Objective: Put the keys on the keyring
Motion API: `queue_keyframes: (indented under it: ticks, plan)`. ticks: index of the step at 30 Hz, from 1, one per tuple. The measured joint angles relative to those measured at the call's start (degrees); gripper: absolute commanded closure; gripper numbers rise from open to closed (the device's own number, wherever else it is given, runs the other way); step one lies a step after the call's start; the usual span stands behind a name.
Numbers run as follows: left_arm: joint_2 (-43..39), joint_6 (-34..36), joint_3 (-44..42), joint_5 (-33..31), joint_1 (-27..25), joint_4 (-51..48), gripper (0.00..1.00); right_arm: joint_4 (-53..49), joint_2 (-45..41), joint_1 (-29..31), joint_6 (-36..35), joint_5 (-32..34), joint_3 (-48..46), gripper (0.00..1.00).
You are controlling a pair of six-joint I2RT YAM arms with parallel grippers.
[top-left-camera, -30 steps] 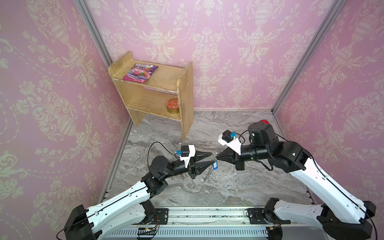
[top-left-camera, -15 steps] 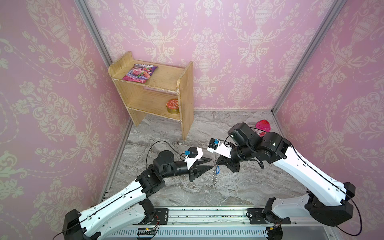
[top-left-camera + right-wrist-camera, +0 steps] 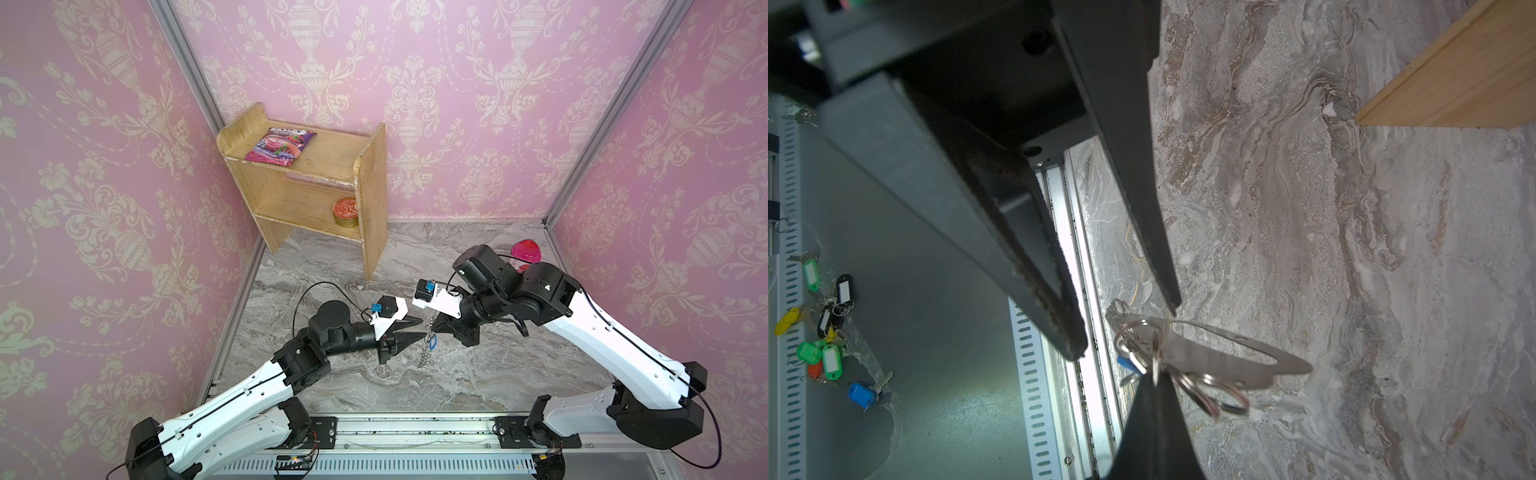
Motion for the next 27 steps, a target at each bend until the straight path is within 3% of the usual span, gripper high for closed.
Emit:
queue_keyframes:
  ticks: [12,27]
  plan:
    - [2.51,0.24,0.0,0.33,-0.04,2.64,0.83,0.02,0.63,0.11,-0.24,-1.36,0.0,1.0]
    - [3.19,0.15,0.0,1.22,-0.68,3.37,0.91,-0.26,0.5,0.15,-1.03,-1.33,0.0,1.0]
